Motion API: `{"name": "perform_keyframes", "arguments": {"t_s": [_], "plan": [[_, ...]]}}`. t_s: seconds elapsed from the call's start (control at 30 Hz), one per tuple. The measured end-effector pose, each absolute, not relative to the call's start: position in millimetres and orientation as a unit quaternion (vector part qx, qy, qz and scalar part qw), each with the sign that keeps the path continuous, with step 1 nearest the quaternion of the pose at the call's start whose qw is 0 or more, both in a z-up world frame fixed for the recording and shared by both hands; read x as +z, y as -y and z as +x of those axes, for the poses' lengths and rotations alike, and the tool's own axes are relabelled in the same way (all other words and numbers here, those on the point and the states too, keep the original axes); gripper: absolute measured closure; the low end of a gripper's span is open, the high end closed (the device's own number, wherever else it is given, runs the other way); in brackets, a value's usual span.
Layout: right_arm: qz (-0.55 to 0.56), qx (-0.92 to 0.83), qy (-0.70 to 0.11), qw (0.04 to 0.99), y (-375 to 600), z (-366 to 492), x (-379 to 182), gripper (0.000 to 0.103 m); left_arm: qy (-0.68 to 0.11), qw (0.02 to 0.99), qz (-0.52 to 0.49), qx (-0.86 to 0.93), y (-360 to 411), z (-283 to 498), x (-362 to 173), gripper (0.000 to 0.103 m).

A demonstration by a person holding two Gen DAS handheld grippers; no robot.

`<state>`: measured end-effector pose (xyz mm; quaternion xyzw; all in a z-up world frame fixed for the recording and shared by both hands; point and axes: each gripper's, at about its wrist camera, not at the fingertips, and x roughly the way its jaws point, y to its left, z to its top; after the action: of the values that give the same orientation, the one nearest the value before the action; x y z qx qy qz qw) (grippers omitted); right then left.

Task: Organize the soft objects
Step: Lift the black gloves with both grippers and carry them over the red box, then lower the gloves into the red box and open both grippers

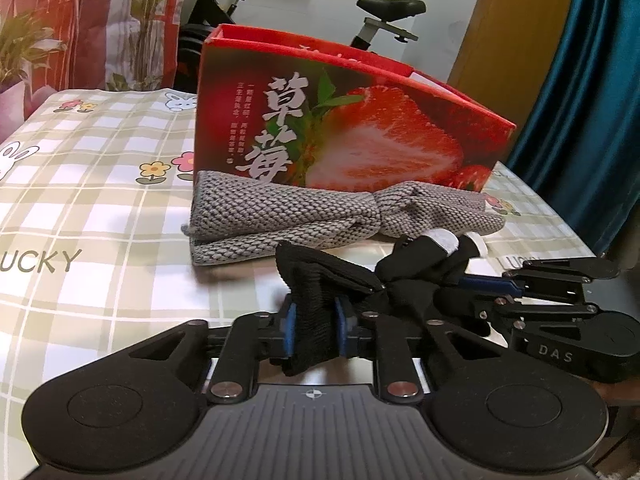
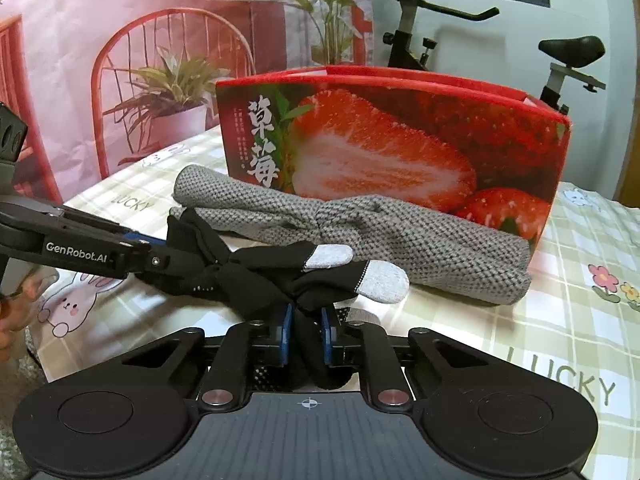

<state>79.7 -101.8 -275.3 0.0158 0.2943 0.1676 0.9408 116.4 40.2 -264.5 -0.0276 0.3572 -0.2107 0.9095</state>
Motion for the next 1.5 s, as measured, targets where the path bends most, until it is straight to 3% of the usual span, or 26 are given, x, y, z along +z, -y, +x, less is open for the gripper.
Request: {"name": "perform_keyframes", "arguments": {"t_s": [0.43, 0.73, 0.93, 1.3, 1.37, 1.5], "plan": [[0.033, 0.176, -0.196, 0.964, 126.0, 73.8, -196.2, 0.09, -0.28, 0.932, -0.022, -0.23, -41.0, 117.7, -173.1, 0.088], [0.038, 0.162, -0.171, 0.971, 154.9, 124.9, -124.9, 0.09, -0.259, 0.936, -0.012, -0.24, -18.8, 171.3, -115.3, 0.087], [0.042, 0.143, -0.192, 0.97, 173.6, 182.6, -117.4, 0.09, -0.285, 0.93, -0.032, -0.229, -8.8, 231.1, -115.4, 0.087], [0.017, 0.122, -0.283, 0.951, 160.2, 269.7, -164.5, 0.089, -0.354, 0.918, 0.011, -0.179, 4.5, 296.2, -154.9, 0.086], [0.017, 0.114, -0.299, 0.947, 157.9, 277.7, -171.2, 0.085, -0.357, 0.917, 0.016, -0.174, 3.6, 298.5, -159.2, 0.084], [0.016, 0.101, -0.311, 0.945, 158.2, 281.4, -177.7, 0.078, -0.345, 0.922, 0.037, -0.17, 2.6, 295.5, -160.3, 0.05]]}}
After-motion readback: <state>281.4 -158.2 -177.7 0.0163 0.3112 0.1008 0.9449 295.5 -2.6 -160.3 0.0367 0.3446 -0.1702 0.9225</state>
